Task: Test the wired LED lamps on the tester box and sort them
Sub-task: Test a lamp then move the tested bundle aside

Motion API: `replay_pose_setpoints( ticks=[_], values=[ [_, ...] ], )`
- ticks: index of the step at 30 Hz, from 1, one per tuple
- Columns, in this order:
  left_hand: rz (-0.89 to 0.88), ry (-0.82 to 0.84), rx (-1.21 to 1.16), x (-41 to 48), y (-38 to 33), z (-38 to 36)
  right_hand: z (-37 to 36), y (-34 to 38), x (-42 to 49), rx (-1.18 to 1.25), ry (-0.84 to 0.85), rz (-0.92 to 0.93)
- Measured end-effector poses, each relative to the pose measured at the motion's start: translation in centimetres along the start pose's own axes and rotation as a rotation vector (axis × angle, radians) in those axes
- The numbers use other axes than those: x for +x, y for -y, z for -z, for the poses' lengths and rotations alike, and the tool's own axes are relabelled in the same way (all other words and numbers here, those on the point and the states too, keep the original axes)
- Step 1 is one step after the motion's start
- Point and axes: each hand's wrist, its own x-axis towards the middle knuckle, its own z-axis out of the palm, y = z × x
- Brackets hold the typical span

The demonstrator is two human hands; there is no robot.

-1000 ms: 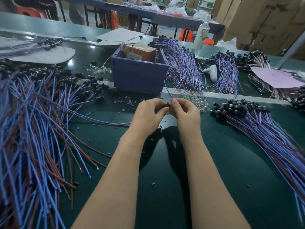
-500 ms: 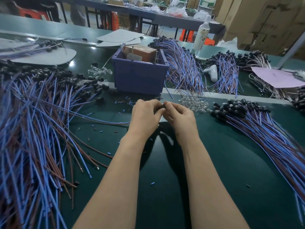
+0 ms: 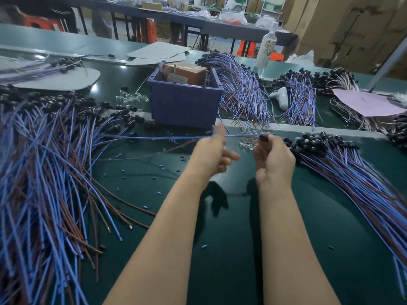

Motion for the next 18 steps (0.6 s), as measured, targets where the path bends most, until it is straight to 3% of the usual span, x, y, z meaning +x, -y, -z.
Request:
replay_pose_setpoints(
  ticks=[2, 4, 8, 11, 12, 14, 16, 18],
  values=[
    [-0.044, -0.115, -0.442, 0.5, -0.4, 1.3, 0.4, 0.5, 0.1, -0.063, -0.080, 0.091],
    [-0.174, -0.169, -0.675, 0.7, -0.9, 3.1, 1.0, 1.1, 0.5, -0.094, -0.213, 0.183],
    [-0.330, -0.276, -0.711, 1.0, -1.1, 4.7, 2.5, 1.7, 1.6, -0.107, -0.496, 0.347],
    [-0.357, -0.290, -0.553, 1.2, -1.0, 4.0, 2.3, 1.8, 1.2, -0.370, -0.565, 0.560],
    [-0.346, -0.259, -0.494, 1.3, -0.8, 3.5, 1.8, 1.8, 0.6, -0.465, -0.505, 0.689],
    [-0.319, -0.192, -0.398, 1.4, -0.6, 2.5, 0.1, 1.2, -0.7, -0.605, -0.196, 0.844],
    [-0.319, -0.177, -0.318, 1.6, -0.2, 1.8, -1.7, 0.2, -1.8, -0.814, 0.229, 0.783],
    [-0.332, -0.187, -0.278, 1.7, 0.1, 1.6, -2.7, -1.2, -2.1, -1.044, 0.512, 0.644]
  ],
)
